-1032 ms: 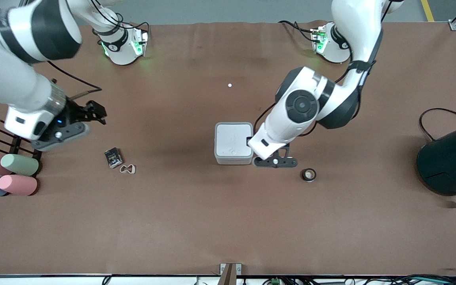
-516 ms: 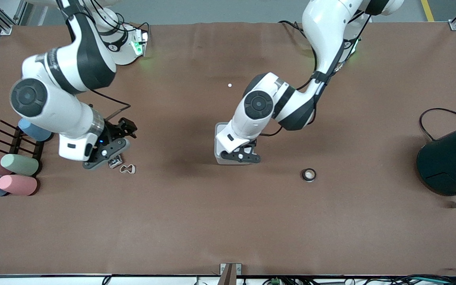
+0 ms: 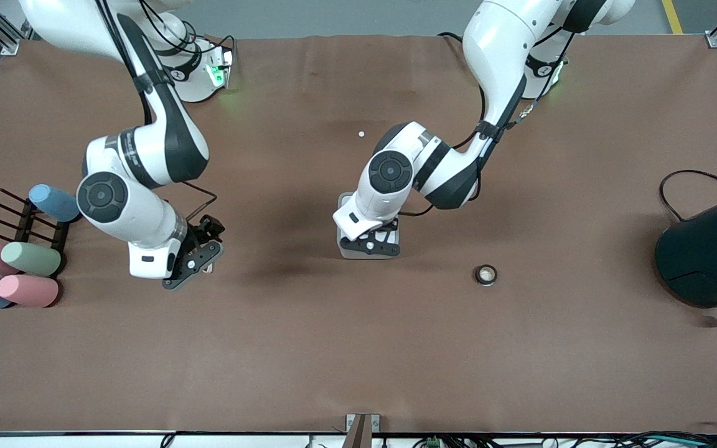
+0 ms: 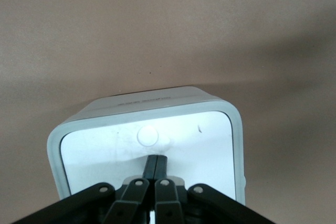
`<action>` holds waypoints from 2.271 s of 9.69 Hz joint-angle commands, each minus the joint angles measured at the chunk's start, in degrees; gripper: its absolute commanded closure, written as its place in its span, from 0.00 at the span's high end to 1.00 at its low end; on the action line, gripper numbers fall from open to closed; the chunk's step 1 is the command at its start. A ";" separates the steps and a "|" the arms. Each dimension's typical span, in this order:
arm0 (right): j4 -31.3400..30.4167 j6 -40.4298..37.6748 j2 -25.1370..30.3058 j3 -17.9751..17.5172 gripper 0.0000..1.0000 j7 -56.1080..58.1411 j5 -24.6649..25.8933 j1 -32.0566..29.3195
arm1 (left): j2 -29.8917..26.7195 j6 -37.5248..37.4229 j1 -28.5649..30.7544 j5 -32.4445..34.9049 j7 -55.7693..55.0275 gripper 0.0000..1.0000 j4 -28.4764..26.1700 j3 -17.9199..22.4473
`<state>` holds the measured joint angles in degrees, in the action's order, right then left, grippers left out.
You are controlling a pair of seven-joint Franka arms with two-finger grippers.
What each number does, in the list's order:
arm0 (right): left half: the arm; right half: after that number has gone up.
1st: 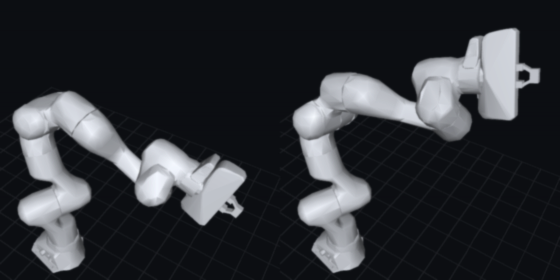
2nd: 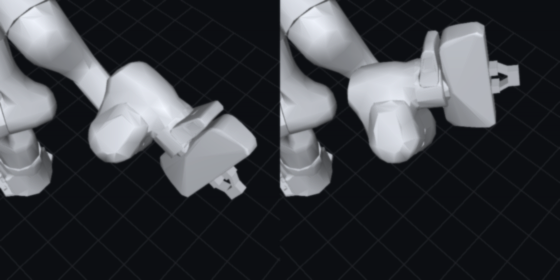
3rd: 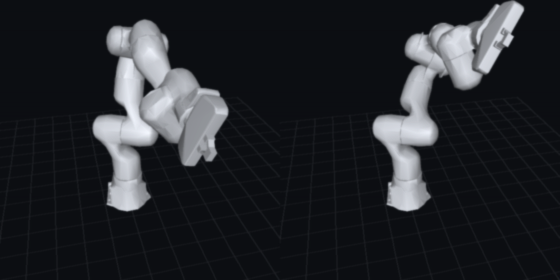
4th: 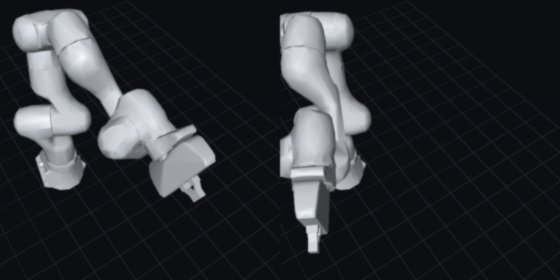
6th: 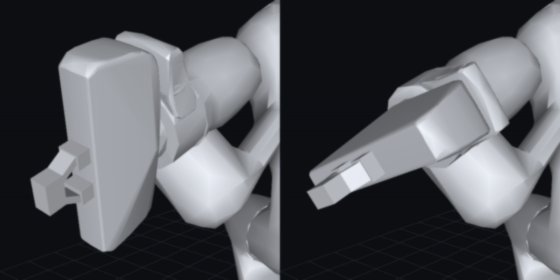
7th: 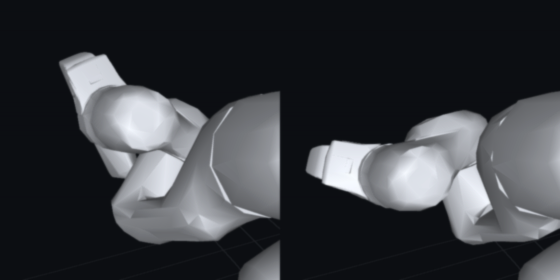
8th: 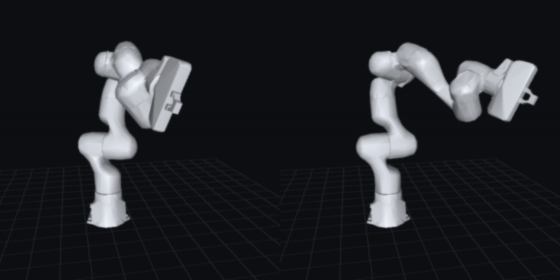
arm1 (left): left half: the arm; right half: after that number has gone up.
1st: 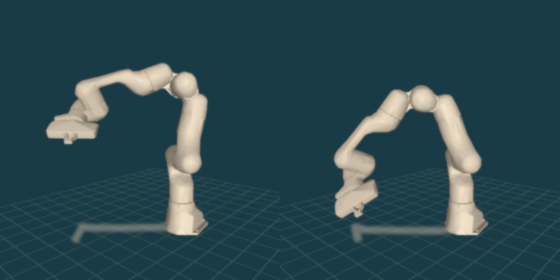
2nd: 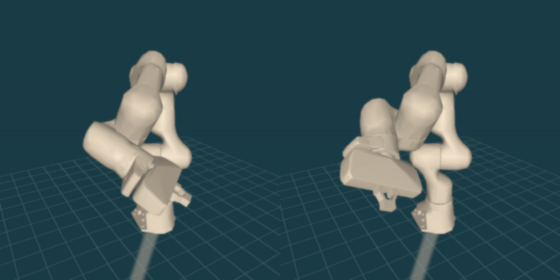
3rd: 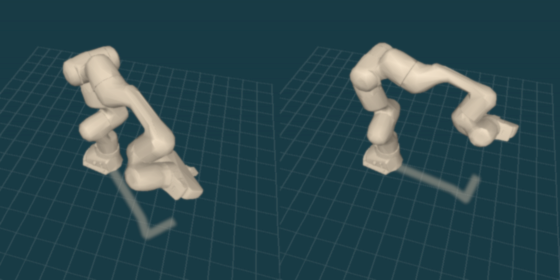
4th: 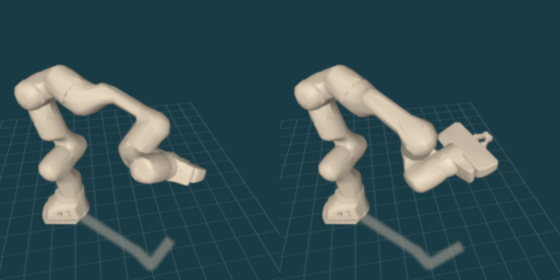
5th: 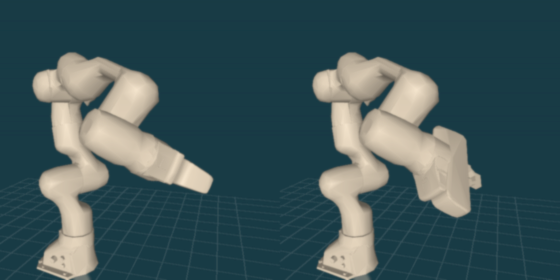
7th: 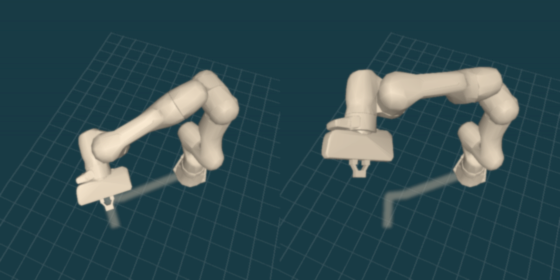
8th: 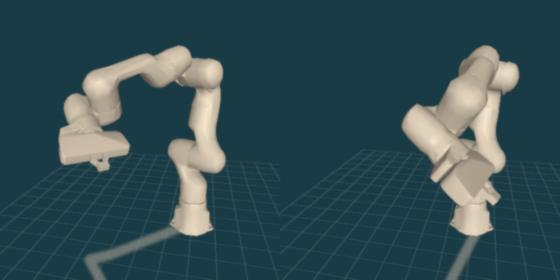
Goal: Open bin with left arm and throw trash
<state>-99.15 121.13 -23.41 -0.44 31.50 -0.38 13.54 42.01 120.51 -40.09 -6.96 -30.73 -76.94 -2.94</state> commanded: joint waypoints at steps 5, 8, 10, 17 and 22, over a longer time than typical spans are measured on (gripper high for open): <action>-10.43 19.63 -6.73 -1.32 0.97 7.79 0.99 -4.14 | -9.13 -12.38 14.83 -3.58 7.03 0.21 0.39 0.04; -10.62 19.76 -7.79 -1.32 0.97 8.32 0.99 -4.31 | -8.09 -3.60 21.01 -2.62 13.50 1.00 -10.37 0.31; -11.24 19.93 -8.49 -1.32 0.92 9.11 0.99 -4.57 | -6.08 3.83 20.76 2.45 12.98 1.00 -16.47 0.31; -11.15 20.11 -10.25 -1.32 0.35 9.11 0.99 -4.84 | -5.45 18.58 22.51 16.10 8.69 1.00 -27.28 0.22; -10.19 19.32 -10.16 -1.32 0.03 8.41 0.90 -4.84 | -6.06 19.14 23.22 16.19 9.19 0.85 -27.22 0.13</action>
<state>-109.34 140.78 -34.05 -1.12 40.17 -0.32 9.44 37.78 138.68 -17.30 7.86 -20.89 -102.72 -2.55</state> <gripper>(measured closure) 0.943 0.128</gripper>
